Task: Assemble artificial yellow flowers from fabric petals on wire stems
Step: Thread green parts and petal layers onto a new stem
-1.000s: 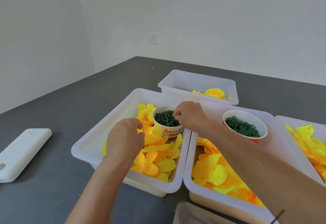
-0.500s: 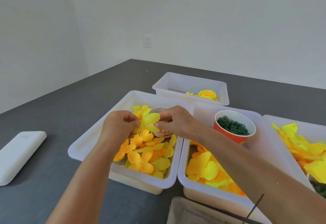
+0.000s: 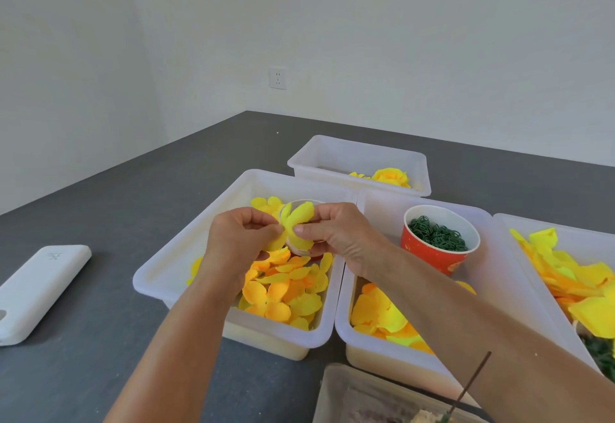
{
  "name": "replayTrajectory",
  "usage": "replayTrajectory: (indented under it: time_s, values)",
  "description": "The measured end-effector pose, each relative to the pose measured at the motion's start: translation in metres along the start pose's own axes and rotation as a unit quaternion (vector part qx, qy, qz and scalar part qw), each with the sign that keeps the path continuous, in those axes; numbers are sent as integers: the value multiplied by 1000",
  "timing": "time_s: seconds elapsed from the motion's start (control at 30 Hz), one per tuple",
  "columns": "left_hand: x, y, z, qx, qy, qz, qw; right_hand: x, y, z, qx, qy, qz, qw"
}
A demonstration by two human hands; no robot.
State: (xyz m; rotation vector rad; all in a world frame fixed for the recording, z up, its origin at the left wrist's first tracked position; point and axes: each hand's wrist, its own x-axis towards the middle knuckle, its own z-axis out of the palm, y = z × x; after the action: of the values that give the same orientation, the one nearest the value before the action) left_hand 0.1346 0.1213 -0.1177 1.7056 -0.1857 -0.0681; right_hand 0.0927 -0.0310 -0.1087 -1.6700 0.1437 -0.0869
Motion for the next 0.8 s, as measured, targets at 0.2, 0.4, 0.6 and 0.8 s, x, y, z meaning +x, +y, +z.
replayTrajectory:
  time_s: [0.2,0.4,0.6,0.8]
  values:
    - [-1,9,-4,-106,-126,-124,979,-2,-2,-4,24,-63,5,998]
    - [-2,7,-3,-136,-86,-105,981,-4,-6,2,-35,-7,-18,999]
    - [5,4,-13,-57,14,-45,997,-3,-7,10,-167,3,-58,984]
    - [23,-13,-30,23,134,-47,990,6,0,15,-438,-113,-106,886]
